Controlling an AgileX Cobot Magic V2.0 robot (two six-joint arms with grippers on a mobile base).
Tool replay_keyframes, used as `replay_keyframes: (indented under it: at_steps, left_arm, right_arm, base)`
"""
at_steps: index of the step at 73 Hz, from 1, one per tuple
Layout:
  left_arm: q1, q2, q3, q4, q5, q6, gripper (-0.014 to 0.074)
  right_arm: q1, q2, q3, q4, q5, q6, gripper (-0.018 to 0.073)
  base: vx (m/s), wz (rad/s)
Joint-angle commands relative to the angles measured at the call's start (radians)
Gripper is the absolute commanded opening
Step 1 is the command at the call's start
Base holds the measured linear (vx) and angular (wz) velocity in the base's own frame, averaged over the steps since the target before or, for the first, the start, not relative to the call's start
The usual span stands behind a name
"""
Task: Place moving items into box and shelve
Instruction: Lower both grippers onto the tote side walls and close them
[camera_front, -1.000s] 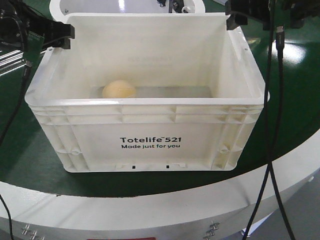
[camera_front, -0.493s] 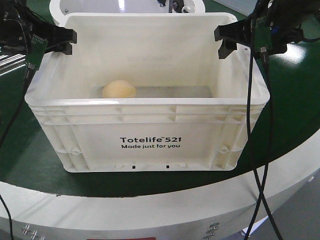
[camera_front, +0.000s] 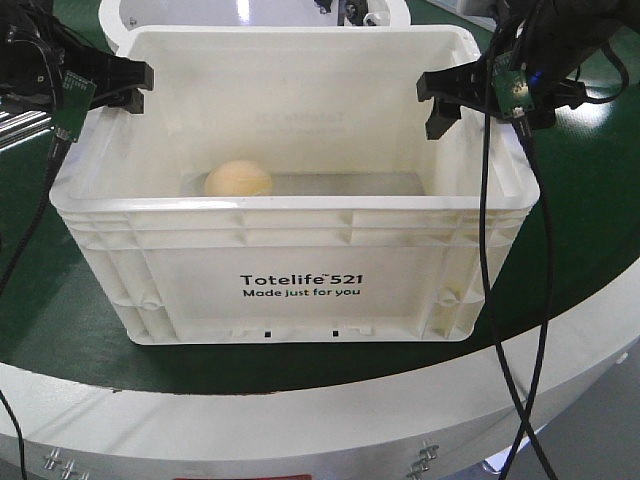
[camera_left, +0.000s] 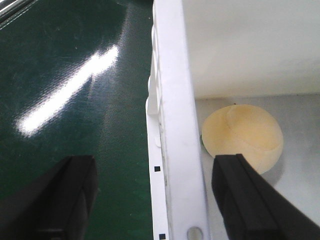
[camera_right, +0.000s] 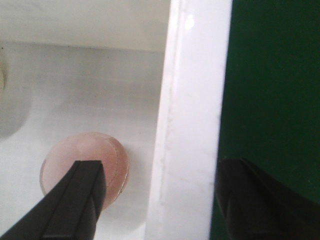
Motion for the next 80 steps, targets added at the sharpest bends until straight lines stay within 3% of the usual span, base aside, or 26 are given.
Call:
replay_keyframes:
  at_steps: [1,7,19,43,53,67,73,80]
  left_arm:
    - [0.000,-0.037,-0.035,-0.004,-0.048,0.000,0.0586]
    - [0.000,-0.037,-0.035,-0.004,-0.047,0.000,0.0586]
    - [0.000,-0.037,-0.035,-0.004,-0.045,0.000,0.0586]
    - [0.000,-0.031,-0.035,-0.007,-0.019,0.007,0.0586]
    - [0.000,0.007,-0.035,-0.056,0.023,0.062,0.0586]
    - [0.000,0.039,-0.035,-0.102,0.049,0.071,0.0582]
    - [-0.001,0.041,-0.035,-0.107,0.057,0.074,0.0538]
    - [-0.002,0.041,-0.035,-0.107,0.063,0.079,0.0405]
  right_arm:
    - [-0.004,-0.048,-0.032,0.005,-0.036,-0.005,0.0439]
    - [-0.004,-0.048,-0.034,0.005,-0.037,-0.004,0.0326]
    - [-0.004,-0.050,-0.035,0.006,-0.040,-0.018,-0.0023]
    - [-0.004,-0.050,-0.035,0.009,-0.040,-0.040,-0.0015]
    - [-0.004,-0.050,-0.035,0.009,-0.040,-0.043,-0.0015]
    - [-0.004,-0.050,-0.035,0.009,-0.040,-0.047,-0.0015]
    - [-0.004,-0.050,-0.035,0.009,-0.040,-0.050,-0.0015]
    - [-0.004,-0.050,-0.035,0.009,-0.040,-0.050,-0.0015]
  base:
    - [0.00,0.00]
    - [0.00,0.00]
    - [0.00,0.00]
    - [0.00,0.00]
    - [0.00,0.00]
    - [0.00,0.00]
    - [0.00,0.00]
    - [0.00,0.00]
